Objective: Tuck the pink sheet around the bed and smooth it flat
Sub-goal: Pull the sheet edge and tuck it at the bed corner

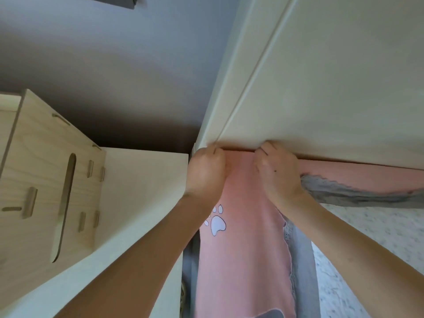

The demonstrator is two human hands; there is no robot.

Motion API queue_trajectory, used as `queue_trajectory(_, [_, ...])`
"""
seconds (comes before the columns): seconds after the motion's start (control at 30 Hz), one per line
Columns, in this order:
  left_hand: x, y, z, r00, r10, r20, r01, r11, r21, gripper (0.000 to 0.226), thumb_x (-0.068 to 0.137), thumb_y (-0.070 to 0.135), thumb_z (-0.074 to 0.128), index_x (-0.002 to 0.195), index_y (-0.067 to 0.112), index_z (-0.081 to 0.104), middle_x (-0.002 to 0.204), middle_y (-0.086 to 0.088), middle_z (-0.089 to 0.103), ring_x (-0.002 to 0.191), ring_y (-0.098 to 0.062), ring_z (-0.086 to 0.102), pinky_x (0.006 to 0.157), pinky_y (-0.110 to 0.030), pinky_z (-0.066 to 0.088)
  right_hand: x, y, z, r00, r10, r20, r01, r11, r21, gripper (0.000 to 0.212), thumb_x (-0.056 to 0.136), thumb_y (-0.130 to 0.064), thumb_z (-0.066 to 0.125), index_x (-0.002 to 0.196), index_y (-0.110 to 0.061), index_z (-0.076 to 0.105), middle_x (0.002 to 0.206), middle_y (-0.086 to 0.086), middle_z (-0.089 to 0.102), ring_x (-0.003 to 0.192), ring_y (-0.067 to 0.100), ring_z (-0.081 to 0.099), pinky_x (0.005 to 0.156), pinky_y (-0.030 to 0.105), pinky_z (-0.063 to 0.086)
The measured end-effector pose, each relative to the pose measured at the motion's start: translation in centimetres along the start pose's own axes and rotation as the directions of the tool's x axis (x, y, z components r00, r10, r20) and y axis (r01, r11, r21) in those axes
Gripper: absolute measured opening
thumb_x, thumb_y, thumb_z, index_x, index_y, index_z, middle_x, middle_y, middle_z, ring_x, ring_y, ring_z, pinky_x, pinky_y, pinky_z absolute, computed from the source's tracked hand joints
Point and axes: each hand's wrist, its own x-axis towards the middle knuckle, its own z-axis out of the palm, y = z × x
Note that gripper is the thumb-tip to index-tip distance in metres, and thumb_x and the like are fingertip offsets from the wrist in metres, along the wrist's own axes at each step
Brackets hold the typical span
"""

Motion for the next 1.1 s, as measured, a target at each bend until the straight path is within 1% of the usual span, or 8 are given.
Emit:
queue_trajectory(0.1, [-0.3,0.0,1.2,0.980,-0.174,0.100,0.177,0.984,-0.015,0.013,0.081,-0.005,0.047,0.078,0.004,0.055,0.084,-0.014,0.059,0.072,-0.027,0.050,0.058,-0.031,0.030,-0.8,-1.0,0.8,0.995,0.102,0.011,-0.101,0.995,-0.024,0.024,0.043,0.013,0.075,0.057,-0.003,0.063,0.056,0.013,0.059,0.050,0.027,0.059,0.040,0.025,0.038])
queue_trajectory(0.2, [-1.9,-0.9,2.3,0.929,-0.361,0.081,0.370,0.903,-0.218,0.039,0.093,0.007,0.039,0.055,0.018,0.037,0.057,0.000,0.043,0.058,-0.022,0.036,0.052,-0.029,0.025,-1.8,-2.1,1.7,0.986,0.149,-0.070,-0.136,0.979,0.155,0.020,0.059,0.016,0.066,0.071,-0.001,0.067,0.065,0.011,0.064,0.061,0.029,0.060,0.055,0.032,0.043])
queue_trajectory(0.33, [-4.0,-2.3,3.6,0.687,-0.609,0.398,0.710,0.442,-0.549,0.033,0.091,0.015,0.035,0.070,0.003,0.056,0.076,-0.013,0.061,0.072,-0.026,0.052,0.070,-0.032,0.045,-2.6,-2.5,2.3,0.995,0.085,0.052,-0.099,0.894,0.438,0.023,0.091,-0.011,0.052,0.107,-0.006,0.067,0.108,0.007,0.069,0.102,0.023,0.063,0.087,0.027,0.042])
queue_trajectory(0.47, [-4.5,-2.2,4.2,0.569,-0.543,0.618,0.780,0.120,-0.614,0.027,0.089,0.028,0.039,0.085,0.014,0.061,0.095,0.000,0.061,0.090,-0.021,0.055,0.087,-0.037,0.045,-1.8,-1.8,4.0,0.932,-0.025,0.361,-0.138,0.897,0.420,0.044,0.096,-0.032,0.049,0.136,-0.013,0.047,0.138,0.000,0.052,0.129,0.017,0.044,0.108,0.025,0.026])
queue_trajectory(0.67, [-4.8,-2.4,4.4,0.549,-0.466,0.693,0.719,-0.159,-0.677,0.027,0.093,0.035,0.042,0.091,0.027,0.067,0.101,0.010,0.067,0.096,-0.006,0.060,0.074,-0.023,0.045,-0.1,-2.4,5.7,0.890,0.009,0.456,-0.146,0.953,0.265,0.042,0.094,-0.053,0.035,0.110,-0.022,0.057,0.114,-0.004,0.064,0.111,0.019,0.054,0.090,0.030,0.033])
queue_trajectory(0.8, [-4.9,-2.3,5.0,0.503,-0.419,0.756,0.770,-0.180,-0.612,0.036,0.089,0.049,0.048,0.109,0.027,0.067,0.112,0.009,0.065,0.102,-0.007,0.059,0.083,-0.025,0.047,-0.8,-2.8,4.7,0.934,-0.001,0.357,-0.120,0.940,0.318,0.043,0.096,-0.048,0.034,0.109,-0.017,0.061,0.107,-0.004,0.066,0.104,0.019,0.058,0.090,0.033,0.040])
queue_trajectory(0.93, [-3.5,-2.2,5.7,0.458,-0.439,0.773,0.801,-0.172,-0.573,0.050,0.084,0.062,0.047,0.111,0.025,0.066,0.110,0.004,0.066,0.105,-0.016,0.060,0.101,-0.037,0.045,-3.9,-2.9,3.4,0.985,0.172,0.002,-0.162,0.926,0.341,0.037,0.093,-0.024,0.035,0.093,-0.007,0.067,0.094,0.005,0.071,0.089,0.027,0.063,0.083,0.035,0.042])
queue_trajectory(1.1, [-2.5,-1.4,6.6,0.444,-0.498,0.745,0.873,0.052,-0.486,0.070,0.088,0.067,0.022,0.132,0.019,0.048,0.125,-0.007,0.054,0.105,-0.022,0.052,0.089,-0.031,0.042,-2.1,-0.6,4.2,0.938,0.169,0.304,-0.260,0.920,0.293,0.035,0.097,-0.032,0.039,0.104,-0.012,0.066,0.102,0.001,0.070,0.099,0.023,0.061,0.091,0.037,0.042])
